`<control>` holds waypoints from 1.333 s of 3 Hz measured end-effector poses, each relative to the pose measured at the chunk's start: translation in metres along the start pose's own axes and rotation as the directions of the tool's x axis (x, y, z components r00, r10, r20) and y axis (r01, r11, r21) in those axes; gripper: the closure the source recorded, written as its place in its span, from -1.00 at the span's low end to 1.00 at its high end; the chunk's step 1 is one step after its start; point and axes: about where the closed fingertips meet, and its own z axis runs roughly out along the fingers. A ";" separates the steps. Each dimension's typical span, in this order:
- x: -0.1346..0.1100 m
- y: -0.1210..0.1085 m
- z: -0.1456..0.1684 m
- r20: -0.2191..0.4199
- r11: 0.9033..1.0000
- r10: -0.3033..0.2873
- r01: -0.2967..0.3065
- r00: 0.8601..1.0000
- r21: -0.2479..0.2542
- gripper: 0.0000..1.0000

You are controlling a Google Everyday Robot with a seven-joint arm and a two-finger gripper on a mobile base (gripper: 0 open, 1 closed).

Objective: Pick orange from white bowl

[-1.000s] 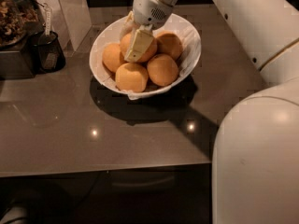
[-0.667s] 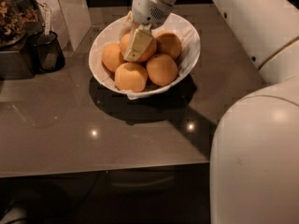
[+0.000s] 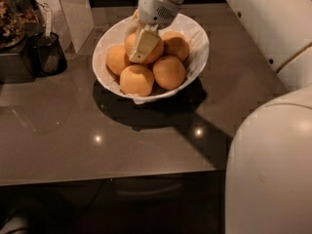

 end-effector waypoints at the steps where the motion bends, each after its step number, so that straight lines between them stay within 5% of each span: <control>1: -0.011 0.028 -0.034 0.067 0.996 -0.066 0.061 0.996 0.063 1.00; 3: -0.018 0.112 -0.124 0.159 0.961 -0.148 0.104 0.976 0.255 1.00; 4: -0.010 0.140 -0.142 0.224 0.947 -0.135 0.058 0.965 0.317 1.00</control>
Offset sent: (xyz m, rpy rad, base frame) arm -0.1384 -0.0921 0.1220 0.2332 -0.2939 0.0063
